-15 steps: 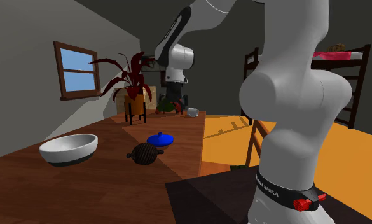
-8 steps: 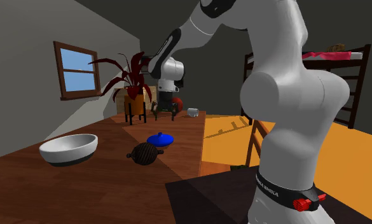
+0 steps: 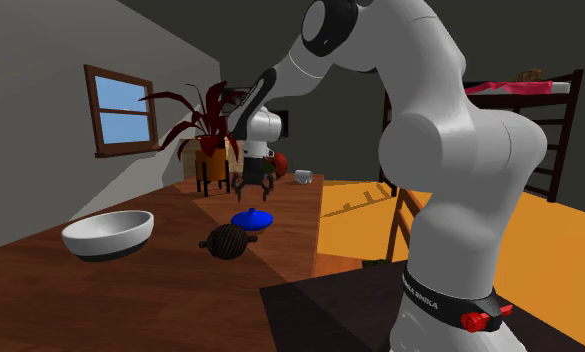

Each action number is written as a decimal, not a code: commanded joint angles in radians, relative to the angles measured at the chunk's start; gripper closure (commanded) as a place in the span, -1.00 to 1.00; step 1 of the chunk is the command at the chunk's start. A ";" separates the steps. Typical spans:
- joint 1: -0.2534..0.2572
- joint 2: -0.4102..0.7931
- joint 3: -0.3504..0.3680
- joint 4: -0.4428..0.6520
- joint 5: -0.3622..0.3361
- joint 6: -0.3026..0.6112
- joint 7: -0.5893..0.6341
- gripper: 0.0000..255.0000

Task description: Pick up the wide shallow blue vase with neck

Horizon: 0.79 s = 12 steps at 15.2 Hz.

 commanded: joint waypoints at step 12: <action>0.002 0.034 -0.004 0.003 -0.005 0.031 -0.003 1.00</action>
